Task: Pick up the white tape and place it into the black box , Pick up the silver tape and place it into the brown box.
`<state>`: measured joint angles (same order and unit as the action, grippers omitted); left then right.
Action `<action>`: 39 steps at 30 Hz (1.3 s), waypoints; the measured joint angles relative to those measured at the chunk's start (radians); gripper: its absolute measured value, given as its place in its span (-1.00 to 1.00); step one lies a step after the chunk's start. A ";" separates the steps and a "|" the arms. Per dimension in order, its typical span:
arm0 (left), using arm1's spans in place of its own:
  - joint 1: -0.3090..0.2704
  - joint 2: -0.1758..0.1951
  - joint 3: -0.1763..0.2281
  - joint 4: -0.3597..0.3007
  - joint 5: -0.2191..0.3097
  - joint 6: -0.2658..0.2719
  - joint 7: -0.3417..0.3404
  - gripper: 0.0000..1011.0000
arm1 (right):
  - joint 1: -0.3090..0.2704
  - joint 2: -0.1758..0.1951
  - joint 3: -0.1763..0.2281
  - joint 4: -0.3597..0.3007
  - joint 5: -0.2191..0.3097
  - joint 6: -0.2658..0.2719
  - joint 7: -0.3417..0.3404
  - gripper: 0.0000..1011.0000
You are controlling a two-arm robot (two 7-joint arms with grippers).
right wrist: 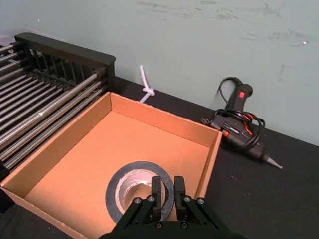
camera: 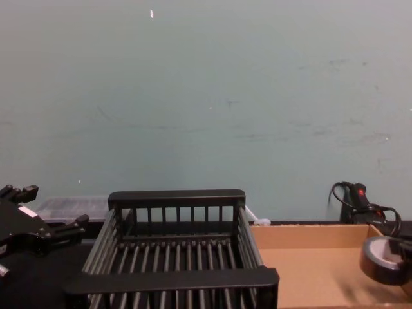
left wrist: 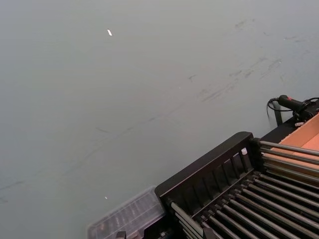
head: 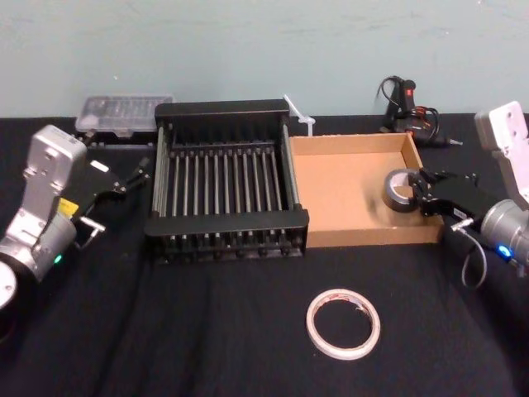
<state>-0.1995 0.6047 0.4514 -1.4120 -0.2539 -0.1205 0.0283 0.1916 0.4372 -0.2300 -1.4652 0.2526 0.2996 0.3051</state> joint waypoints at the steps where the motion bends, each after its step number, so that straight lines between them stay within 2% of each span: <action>1: 0.000 0.000 0.000 0.000 0.000 0.000 0.000 0.98 | 0.003 -0.002 -0.002 0.003 -0.002 -0.001 0.002 -0.69; 10: 0.000 0.000 0.000 0.000 0.000 0.000 0.000 0.98 | 0.029 -0.019 -0.015 0.036 -0.019 -0.016 0.012 -0.69; 22: 0.000 0.000 0.000 0.000 0.000 0.000 0.000 0.98 | 0.028 -0.018 -0.014 0.035 -0.018 -0.015 0.012 -0.69; 25: 0.000 0.000 0.000 0.000 0.000 0.000 0.000 0.98 | 0.028 -0.018 -0.014 0.034 -0.018 -0.015 0.012 -0.61; 39: 0.000 0.000 0.000 0.000 0.000 0.000 0.000 0.98 | 0.027 -0.017 -0.013 0.033 -0.017 -0.013 0.011 0.29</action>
<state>-0.1995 0.6046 0.4514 -1.4120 -0.2539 -0.1205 0.0283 0.2185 0.4206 -0.2425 -1.4324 0.2360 0.2870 0.3162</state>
